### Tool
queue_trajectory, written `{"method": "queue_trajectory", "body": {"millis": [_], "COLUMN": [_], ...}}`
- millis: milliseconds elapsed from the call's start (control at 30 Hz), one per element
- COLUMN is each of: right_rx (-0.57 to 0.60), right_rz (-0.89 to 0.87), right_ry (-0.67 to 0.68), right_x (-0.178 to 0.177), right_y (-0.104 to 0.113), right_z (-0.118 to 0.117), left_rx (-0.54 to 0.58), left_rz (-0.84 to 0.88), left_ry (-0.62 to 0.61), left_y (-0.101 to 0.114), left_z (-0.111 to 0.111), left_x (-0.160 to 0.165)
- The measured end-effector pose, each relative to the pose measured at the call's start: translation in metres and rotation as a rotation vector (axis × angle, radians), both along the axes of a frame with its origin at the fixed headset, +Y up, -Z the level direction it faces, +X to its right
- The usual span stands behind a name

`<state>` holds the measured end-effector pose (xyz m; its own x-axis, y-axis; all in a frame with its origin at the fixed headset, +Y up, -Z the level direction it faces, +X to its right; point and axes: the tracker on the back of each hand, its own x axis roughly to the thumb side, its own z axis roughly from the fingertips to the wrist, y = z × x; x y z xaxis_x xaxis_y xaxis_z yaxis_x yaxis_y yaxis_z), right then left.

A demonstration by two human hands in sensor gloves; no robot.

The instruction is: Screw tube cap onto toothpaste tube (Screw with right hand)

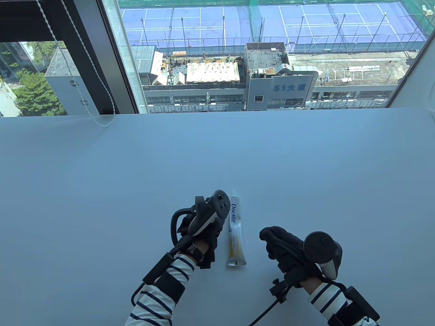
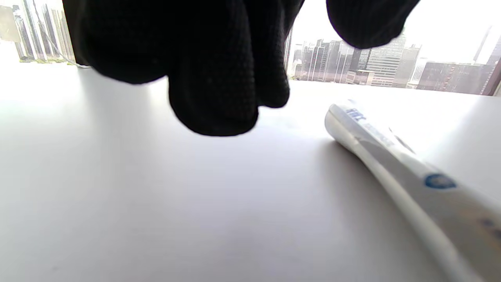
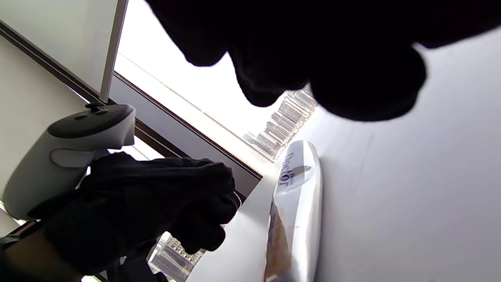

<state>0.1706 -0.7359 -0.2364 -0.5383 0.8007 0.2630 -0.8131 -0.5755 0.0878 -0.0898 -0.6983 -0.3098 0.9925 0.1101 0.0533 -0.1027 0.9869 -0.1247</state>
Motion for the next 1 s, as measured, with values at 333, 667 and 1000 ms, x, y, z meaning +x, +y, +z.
{"method": "queue_trajectory", "body": {"millis": [333, 667, 1000], "right_rx": [0.393, 0.27, 0.055], "right_rz": [0.709, 0.803, 0.824], "right_ry": [0.16, 0.256, 0.346], "right_x": [0.002, 0.017, 0.023], "right_y": [0.029, 0.006, -0.02], "right_z": [-0.002, -0.01, -0.018], "left_rx": [0.352, 0.262, 0.083], "left_rz": [0.034, -0.128, -0.094], "left_ry": [-0.169, -0.213, -0.231], "left_y": [0.023, -0.011, -0.033], "left_z": [0.052, 0.058, 0.051], "left_x": [-0.094, -0.125, -0.122]}}
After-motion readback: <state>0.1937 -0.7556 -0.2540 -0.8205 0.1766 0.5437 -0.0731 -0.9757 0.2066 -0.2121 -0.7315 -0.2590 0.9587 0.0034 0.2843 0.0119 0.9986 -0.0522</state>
